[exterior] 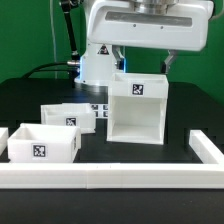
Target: Assemble drawer
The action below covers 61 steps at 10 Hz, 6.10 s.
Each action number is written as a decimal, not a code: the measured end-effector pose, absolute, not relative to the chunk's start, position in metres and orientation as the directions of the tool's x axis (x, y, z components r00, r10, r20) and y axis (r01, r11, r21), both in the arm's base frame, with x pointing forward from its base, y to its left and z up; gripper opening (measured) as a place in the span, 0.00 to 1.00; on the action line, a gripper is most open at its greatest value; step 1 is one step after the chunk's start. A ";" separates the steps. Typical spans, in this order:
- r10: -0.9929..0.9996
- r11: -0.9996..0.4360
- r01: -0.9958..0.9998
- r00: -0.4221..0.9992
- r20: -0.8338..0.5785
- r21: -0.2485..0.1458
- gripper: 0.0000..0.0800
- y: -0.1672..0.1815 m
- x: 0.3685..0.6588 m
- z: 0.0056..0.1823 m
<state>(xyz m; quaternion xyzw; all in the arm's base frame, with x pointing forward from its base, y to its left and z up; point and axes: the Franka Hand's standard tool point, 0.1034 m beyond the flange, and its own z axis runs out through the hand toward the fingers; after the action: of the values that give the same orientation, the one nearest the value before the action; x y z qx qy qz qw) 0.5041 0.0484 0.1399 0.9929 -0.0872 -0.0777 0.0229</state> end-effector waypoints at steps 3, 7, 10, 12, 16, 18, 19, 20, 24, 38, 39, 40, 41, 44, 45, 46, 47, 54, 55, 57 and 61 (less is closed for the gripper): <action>-0.276 -0.961 -0.273 0.954 -0.117 0.043 0.81 0.051 0.502 0.140; -0.234 -0.972 -0.235 0.972 -0.014 -0.005 0.81 0.086 0.472 0.134; -0.222 -0.975 -0.222 0.975 -0.010 -0.009 0.81 0.090 0.468 0.130; -0.222 -0.975 -0.222 0.975 -0.009 -0.011 0.81 0.091 0.467 0.128; -0.198 -0.980 -0.198 0.980 0.007 -0.027 0.81 0.102 0.443 0.105; -0.191 -0.981 -0.191 0.982 0.002 -0.030 0.81 0.106 0.440 0.097; -0.190 -0.981 -0.190 0.982 -0.002 -0.029 0.81 0.106 0.439 0.095; -0.190 -0.981 -0.190 0.982 -0.003 -0.029 0.66 0.106 0.439 0.094; -0.188 -0.982 -0.188 0.982 -0.004 -0.028 0.09 0.106 0.439 0.094; -0.118 -0.992 -0.115 0.992 0.044 -0.052 0.05 0.099 0.511 0.095; -0.117 -0.992 -0.114 0.992 0.054 -0.057 0.05 0.100 0.521 0.095; -0.112 -0.992 -0.108 0.991 0.067 -0.062 0.05 0.100 0.535 0.096; -0.118 -0.992 -0.113 0.990 0.074 -0.064 0.05 0.099 0.541 0.096; -0.169 -0.984 -0.164 0.983 0.070 -0.070 0.05 0.102 0.539 0.097; -0.215 -0.975 -0.209 0.974 0.067 -0.078 0.05 0.103 0.540 0.097; -0.234 -0.970 -0.229 0.970 0.066 -0.080 0.05 0.104 0.540 0.098; -0.307 -0.949 -0.301 0.950 0.059 -0.091 0.05 0.105 0.540 0.098; -0.679 -0.725 -0.670 0.734 0.005 -0.160 0.05 0.108 0.561 0.104; -0.717 -0.686 -0.708 0.697 -0.008 -0.165 0.05 0.109 0.561 0.104; -0.799 -0.585 -0.792 0.600 -0.044 -0.173 0.05 0.109 0.561 0.104; -0.924 -0.344 -0.921 0.367 -0.112 -0.180 0.05 0.096 0.569 0.107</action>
Offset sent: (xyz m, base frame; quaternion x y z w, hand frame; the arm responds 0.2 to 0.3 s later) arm -0.0358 0.0261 0.0069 0.0509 0.0638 0.0752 0.9938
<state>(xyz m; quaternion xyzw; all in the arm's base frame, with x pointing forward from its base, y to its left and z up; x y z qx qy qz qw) 0.5688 0.0956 0.1069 0.8199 -0.5626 0.0048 -0.1063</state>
